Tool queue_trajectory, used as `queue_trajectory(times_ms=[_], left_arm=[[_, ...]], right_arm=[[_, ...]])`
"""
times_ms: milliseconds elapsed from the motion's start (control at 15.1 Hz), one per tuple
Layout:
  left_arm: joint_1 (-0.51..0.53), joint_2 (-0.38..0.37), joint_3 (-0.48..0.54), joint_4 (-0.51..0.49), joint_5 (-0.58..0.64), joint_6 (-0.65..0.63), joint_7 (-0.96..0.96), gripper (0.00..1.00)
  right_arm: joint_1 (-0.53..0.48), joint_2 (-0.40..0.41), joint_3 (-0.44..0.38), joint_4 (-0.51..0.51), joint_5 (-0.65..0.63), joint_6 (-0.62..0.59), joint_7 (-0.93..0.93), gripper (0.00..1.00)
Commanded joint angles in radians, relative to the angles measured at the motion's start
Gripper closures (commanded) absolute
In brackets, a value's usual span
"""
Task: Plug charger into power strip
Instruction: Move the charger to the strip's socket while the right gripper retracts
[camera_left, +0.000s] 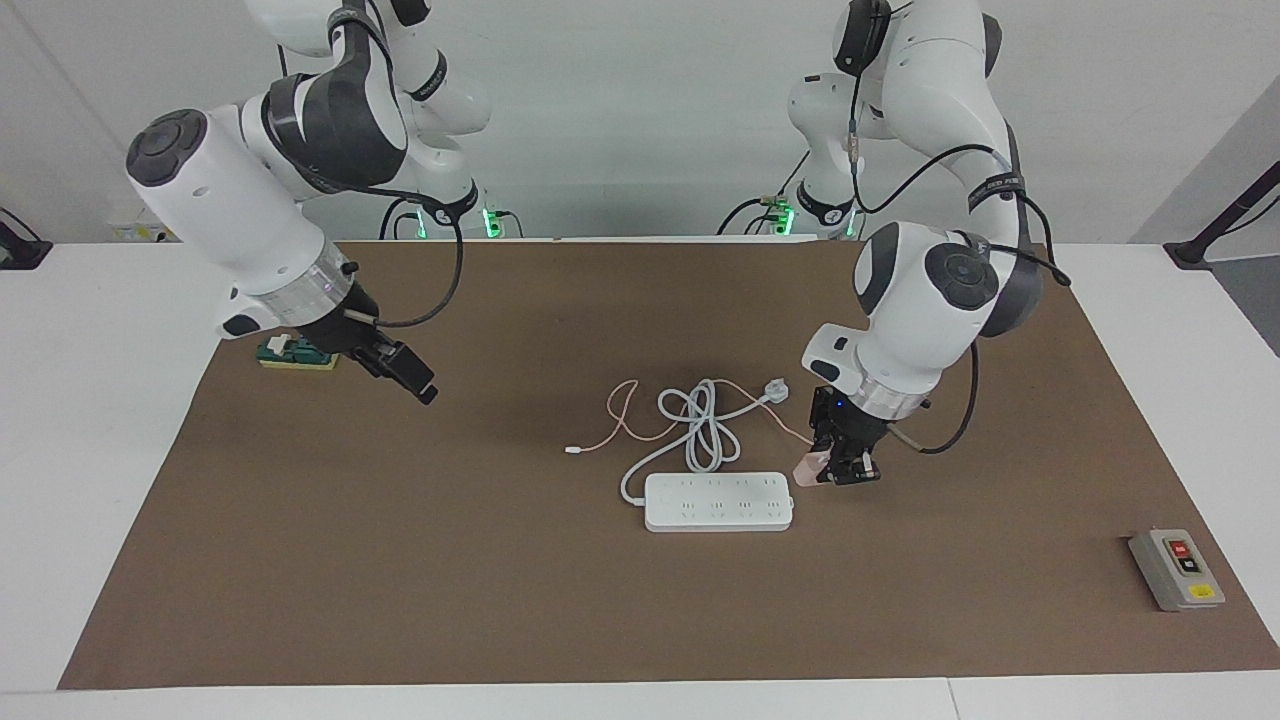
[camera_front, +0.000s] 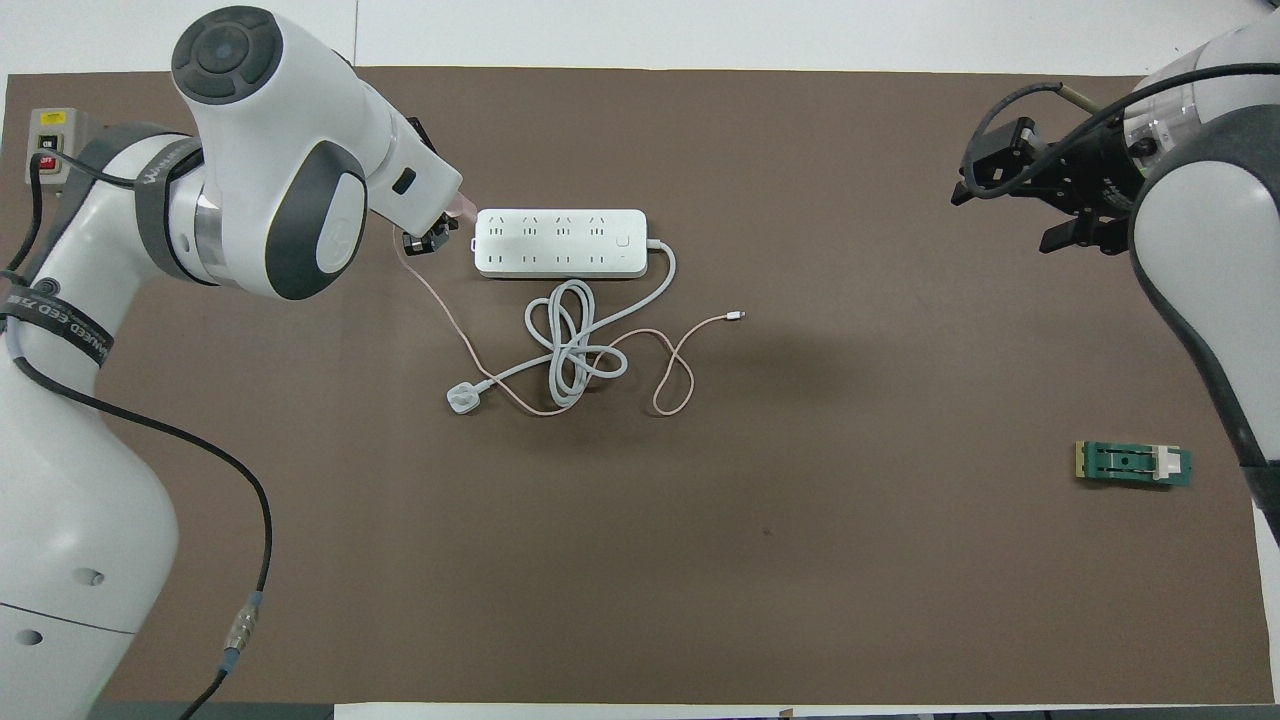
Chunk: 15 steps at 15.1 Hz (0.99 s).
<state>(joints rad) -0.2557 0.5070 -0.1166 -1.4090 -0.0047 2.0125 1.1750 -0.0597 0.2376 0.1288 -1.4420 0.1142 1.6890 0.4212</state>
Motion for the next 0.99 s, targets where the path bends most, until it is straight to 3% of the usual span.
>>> queue_trajectory(times_ms=[0, 396, 924], left_arm=[[-0.014, -0.004, 0.012, -0.011, 0.057, 0.04, -0.009, 1.0], [-0.039, -0.01, 0.012, -0.056, 0.095, 0.09, -0.05, 1.0], [-0.06, -0.018, 0.014, -0.113, 0.104, 0.1, -0.057, 1.0]], right_arm=[[-0.009, -0.078, 0.009, -0.064, -0.074, -0.017, -0.181, 0.0], [-0.023, -0.199, 0.005, -0.13, -0.125, -0.101, -0.441, 0.0], [-0.022, -0.325, -0.023, -0.236, -0.123, -0.175, -0.446, 0.0]])
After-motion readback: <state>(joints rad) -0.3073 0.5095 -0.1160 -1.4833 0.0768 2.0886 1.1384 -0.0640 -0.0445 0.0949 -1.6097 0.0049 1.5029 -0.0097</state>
